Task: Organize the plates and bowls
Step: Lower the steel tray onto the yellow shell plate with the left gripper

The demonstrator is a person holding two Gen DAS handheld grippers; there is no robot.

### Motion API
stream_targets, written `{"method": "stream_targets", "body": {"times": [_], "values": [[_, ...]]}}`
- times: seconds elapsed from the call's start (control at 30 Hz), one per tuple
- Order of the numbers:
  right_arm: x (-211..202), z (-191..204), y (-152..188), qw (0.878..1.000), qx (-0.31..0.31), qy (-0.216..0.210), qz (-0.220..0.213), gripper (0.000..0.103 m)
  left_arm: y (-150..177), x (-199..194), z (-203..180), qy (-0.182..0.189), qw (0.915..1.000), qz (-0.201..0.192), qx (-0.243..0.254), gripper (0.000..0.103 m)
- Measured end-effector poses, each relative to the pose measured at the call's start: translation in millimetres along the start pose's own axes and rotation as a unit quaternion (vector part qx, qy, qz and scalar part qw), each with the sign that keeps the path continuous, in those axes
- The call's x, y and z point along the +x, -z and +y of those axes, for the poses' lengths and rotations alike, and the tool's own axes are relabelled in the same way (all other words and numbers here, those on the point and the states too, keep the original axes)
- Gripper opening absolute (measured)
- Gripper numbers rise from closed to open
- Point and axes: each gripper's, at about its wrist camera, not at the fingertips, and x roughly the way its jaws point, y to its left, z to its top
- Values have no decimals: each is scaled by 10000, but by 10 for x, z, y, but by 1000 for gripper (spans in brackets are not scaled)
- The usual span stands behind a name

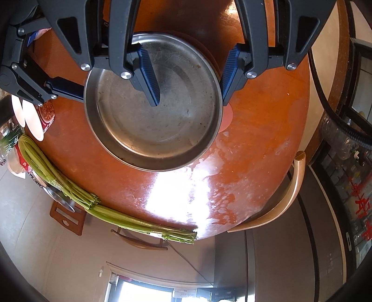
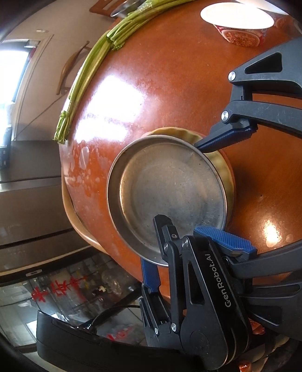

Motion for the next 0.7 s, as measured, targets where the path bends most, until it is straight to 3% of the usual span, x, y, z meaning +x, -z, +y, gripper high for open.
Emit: {"method": "stream_targets", "body": {"times": [0.43, 0.7], "values": [[66, -4, 54, 9998, -20, -84, 199, 68, 50, 53, -2, 28, 9999, 141, 15, 51], [51, -28, 48, 10000, -8, -8, 85, 68, 48, 69, 2, 83, 9999, 130, -3, 51]]}}
